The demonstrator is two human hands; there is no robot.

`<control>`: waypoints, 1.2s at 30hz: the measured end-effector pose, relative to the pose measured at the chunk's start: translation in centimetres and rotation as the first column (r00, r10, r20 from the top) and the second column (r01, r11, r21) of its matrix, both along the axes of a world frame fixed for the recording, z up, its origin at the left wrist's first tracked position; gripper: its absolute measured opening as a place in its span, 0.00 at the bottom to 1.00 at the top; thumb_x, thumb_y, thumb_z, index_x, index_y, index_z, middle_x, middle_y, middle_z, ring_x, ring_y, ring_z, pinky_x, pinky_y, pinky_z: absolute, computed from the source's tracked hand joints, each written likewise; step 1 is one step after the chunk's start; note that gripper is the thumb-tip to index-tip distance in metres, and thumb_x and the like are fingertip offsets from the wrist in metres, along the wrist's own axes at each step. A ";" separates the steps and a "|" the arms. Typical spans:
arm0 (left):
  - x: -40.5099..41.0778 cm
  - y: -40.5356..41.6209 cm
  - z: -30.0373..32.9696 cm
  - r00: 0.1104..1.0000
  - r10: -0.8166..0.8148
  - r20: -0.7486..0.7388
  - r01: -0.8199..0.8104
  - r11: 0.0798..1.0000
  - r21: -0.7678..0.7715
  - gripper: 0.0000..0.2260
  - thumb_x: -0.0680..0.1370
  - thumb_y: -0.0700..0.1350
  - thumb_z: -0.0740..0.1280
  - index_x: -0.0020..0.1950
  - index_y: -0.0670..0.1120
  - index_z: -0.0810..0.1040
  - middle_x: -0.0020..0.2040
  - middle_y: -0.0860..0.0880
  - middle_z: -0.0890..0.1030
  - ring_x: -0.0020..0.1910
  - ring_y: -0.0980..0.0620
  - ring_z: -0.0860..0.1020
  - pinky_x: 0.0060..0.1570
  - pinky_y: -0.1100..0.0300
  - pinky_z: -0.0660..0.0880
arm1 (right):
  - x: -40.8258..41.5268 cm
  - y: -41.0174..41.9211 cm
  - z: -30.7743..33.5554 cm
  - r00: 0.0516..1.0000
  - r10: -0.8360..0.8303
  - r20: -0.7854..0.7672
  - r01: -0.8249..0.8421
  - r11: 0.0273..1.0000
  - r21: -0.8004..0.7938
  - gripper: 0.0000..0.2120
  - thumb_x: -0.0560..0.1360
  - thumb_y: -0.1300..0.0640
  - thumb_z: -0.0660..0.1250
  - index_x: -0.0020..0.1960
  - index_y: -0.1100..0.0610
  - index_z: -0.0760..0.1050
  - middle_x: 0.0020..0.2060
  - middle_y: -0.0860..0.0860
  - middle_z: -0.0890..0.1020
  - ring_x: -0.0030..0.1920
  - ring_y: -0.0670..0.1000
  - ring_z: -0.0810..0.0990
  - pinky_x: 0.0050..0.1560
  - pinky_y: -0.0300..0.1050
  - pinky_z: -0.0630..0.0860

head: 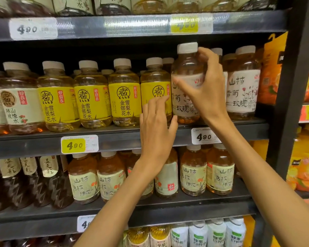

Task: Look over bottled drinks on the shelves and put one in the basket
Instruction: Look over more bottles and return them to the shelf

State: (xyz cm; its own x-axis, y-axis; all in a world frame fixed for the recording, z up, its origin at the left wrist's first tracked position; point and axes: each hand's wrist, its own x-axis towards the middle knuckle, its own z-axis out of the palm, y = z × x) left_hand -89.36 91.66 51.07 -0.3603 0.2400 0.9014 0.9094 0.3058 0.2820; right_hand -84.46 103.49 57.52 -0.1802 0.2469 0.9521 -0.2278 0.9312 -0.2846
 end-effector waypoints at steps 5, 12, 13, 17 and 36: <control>0.1 -0.9 -0.4 0.987 -0.152 0.045 0.152 0.988 0.013 0.24 0.76 0.43 0.70 0.70 0.41 0.68 0.67 0.45 0.72 0.67 0.49 0.69 0.67 0.56 0.66 | 1.0 -1.0 -0.7 0.961 0.275 -0.003 -0.272 0.946 -0.174 0.38 0.71 0.57 0.75 0.72 0.64 0.58 0.65 0.54 0.69 0.66 0.47 0.70 0.66 0.40 0.69; 1.8 -1.9 -0.5 0.879 -0.396 0.265 0.400 0.916 0.041 0.36 0.71 0.51 0.74 0.75 0.46 0.61 0.70 0.52 0.70 0.68 0.58 0.69 0.62 0.73 0.65 | 4.1 -3.2 -0.8 0.862 0.497 -0.098 -0.503 0.818 -0.278 0.22 0.73 0.60 0.72 0.63 0.65 0.70 0.55 0.57 0.80 0.55 0.49 0.81 0.57 0.46 0.78; 2.1 -2.2 -0.6 0.834 -0.451 0.319 0.457 0.887 0.060 0.37 0.70 0.52 0.75 0.74 0.49 0.62 0.68 0.54 0.72 0.65 0.60 0.71 0.60 0.73 0.69 | 4.6 -3.7 -0.9 0.828 0.551 -0.107 -0.554 0.771 -0.313 0.19 0.73 0.59 0.71 0.61 0.63 0.72 0.53 0.57 0.81 0.53 0.53 0.82 0.55 0.48 0.79; 3.8 -3.8 -1.3 0.649 -0.590 0.479 0.589 0.789 0.175 0.28 0.69 0.49 0.77 0.66 0.52 0.70 0.57 0.56 0.80 0.54 0.63 0.79 0.49 0.69 0.77 | 6.4 -5.3 -1.3 0.707 0.702 -0.080 -0.653 0.606 -0.453 0.18 0.70 0.50 0.70 0.55 0.59 0.75 0.47 0.55 0.84 0.48 0.54 0.84 0.48 0.47 0.81; 5.8 -10.4 -7.5 0.183 -0.632 0.753 0.669 0.642 0.376 0.24 0.68 0.58 0.71 0.62 0.53 0.74 0.54 0.55 0.84 0.54 0.57 0.82 0.49 0.67 0.78 | 5.4 -7.9 -7.1 0.568 0.818 -0.095 -0.521 0.268 -0.810 0.11 0.72 0.44 0.70 0.38 0.50 0.84 0.41 0.53 0.85 0.44 0.50 0.85 0.47 0.47 0.81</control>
